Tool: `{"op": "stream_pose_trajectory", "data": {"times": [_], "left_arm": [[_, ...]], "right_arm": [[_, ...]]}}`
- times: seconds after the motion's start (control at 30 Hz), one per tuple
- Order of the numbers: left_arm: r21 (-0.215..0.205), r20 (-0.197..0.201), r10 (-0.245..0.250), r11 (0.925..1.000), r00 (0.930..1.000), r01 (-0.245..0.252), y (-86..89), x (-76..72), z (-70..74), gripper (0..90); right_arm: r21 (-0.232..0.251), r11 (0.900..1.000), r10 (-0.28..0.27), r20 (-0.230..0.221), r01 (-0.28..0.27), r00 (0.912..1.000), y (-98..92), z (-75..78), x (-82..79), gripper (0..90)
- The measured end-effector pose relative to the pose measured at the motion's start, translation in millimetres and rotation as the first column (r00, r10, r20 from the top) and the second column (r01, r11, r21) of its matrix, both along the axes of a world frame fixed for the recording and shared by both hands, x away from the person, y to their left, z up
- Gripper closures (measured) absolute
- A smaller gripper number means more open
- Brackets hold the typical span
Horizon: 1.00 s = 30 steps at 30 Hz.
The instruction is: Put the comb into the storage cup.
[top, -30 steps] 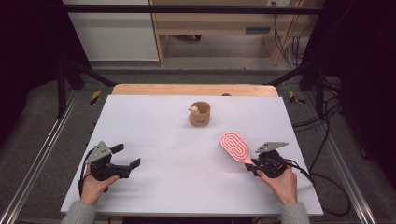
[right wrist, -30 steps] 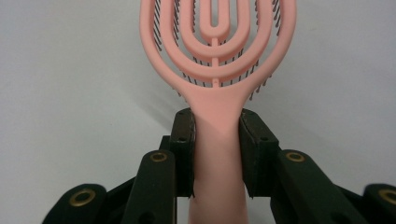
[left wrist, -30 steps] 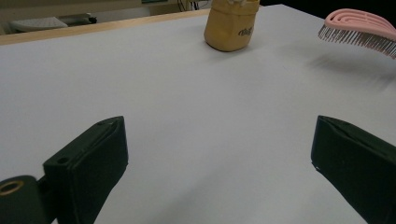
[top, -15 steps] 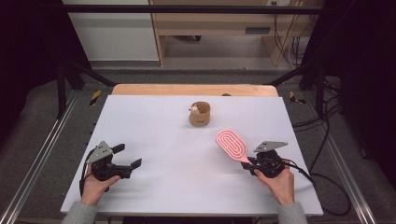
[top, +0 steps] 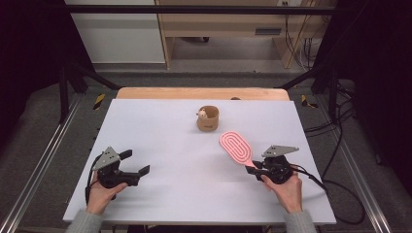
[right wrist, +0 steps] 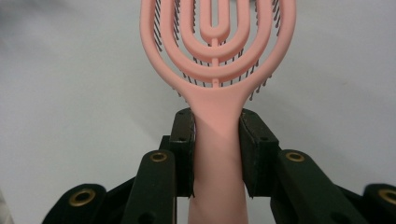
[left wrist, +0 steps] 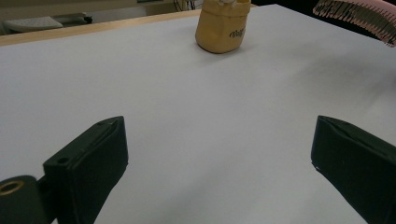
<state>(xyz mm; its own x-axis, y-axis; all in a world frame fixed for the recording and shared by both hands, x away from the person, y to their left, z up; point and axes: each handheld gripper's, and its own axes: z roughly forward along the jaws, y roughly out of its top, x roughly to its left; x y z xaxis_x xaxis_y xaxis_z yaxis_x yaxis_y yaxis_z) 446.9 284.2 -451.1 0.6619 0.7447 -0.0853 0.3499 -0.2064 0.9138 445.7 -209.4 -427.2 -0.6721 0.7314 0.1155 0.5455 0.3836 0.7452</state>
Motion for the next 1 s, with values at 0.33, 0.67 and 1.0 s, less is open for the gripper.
{"op": "stream_pose_trajectory", "data": {"times": [0.33,0.67,1.0], "left_arm": [[-0.006,0.002,-0.008,0.9999,1.0,0.008,-6.4,-0.8,1.6,3.8],[-0.016,-0.004,-0.018,0.9997,0.9998,0.018,-15.9,-2.0,3.4,3.8],[-0.019,-0.01,-0.028,0.9994,0.9996,0.028,-28.8,-1.7,5.1,3.8]], "right_arm": [[0.021,1.0,0.014,0.015,-0.015,0.9998,4.3,0.4,0.3,69.6],[0.042,0.999,0.031,0.043,-0.033,0.9986,12.7,1.2,2.3,69.6],[0.058,0.997,0.052,0.071,-0.056,0.9962,16.6,0.2,5.1,69.6]]}}
